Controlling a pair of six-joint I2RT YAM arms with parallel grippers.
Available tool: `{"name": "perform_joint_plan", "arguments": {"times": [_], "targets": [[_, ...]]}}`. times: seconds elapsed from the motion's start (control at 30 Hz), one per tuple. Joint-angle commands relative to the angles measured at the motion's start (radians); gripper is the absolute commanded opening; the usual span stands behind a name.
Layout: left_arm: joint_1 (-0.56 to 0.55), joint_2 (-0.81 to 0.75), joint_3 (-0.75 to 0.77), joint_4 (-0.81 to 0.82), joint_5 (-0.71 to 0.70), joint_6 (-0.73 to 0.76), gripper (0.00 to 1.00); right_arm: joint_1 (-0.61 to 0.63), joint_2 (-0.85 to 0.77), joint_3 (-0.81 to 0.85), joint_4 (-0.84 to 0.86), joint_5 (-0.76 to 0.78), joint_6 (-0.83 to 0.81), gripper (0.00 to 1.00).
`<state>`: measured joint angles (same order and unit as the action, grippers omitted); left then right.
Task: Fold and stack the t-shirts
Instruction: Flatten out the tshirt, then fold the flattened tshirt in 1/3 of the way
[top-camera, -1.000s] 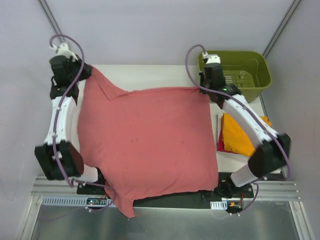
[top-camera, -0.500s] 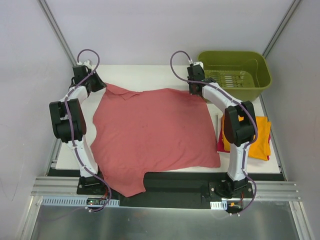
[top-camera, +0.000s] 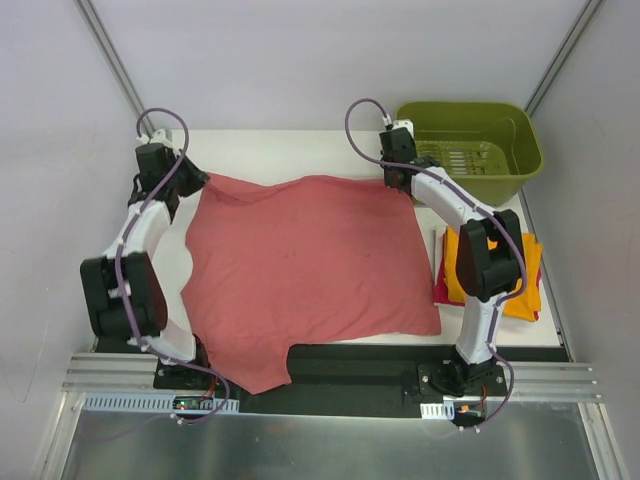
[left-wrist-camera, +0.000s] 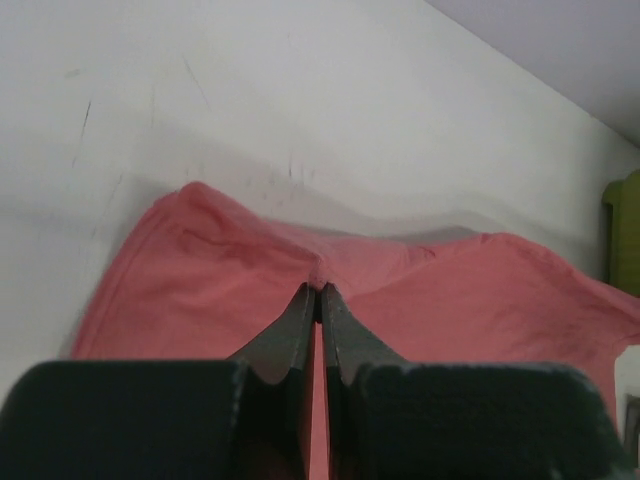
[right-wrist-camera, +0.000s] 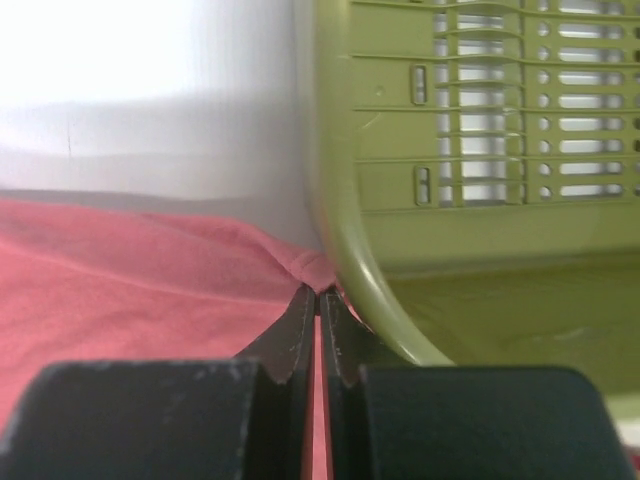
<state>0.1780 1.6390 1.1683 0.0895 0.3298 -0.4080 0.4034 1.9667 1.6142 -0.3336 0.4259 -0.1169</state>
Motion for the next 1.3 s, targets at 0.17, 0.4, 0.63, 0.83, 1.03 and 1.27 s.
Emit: {"name": "perform_joint_plan", "arguments": {"times": [0.17, 0.4, 0.63, 0.83, 1.03, 1.27], "targets": [[-0.054, -0.537, -0.375, -0.183, -0.273, -0.290, 0.00, -0.028, -0.176, -0.088, -0.022, 0.045, -0.056, 0.01], [-0.087, -0.864, -0.489, -0.447, -0.393, -0.425, 0.00, -0.058, -0.249, -0.154, -0.035, -0.021, -0.095, 0.01], [-0.095, -1.057, -0.473, -0.724, -0.362, -0.454, 0.00, -0.064, -0.267, -0.169, -0.062, -0.019, -0.128, 0.01], [-0.094, -1.154, -0.513, -0.841, -0.344, -0.469, 0.00, -0.067, -0.267, -0.175, -0.085, -0.032, -0.135, 0.01], [-0.095, -1.118, -0.596, -0.840, -0.264, -0.492, 0.00, -0.066, -0.278, -0.203, -0.162, -0.027, -0.119, 0.01], [-0.095, -1.079, -0.634, -0.829, -0.245, -0.485, 0.00, -0.066, -0.308, -0.276, -0.295, 0.036, -0.050, 0.04]]}}
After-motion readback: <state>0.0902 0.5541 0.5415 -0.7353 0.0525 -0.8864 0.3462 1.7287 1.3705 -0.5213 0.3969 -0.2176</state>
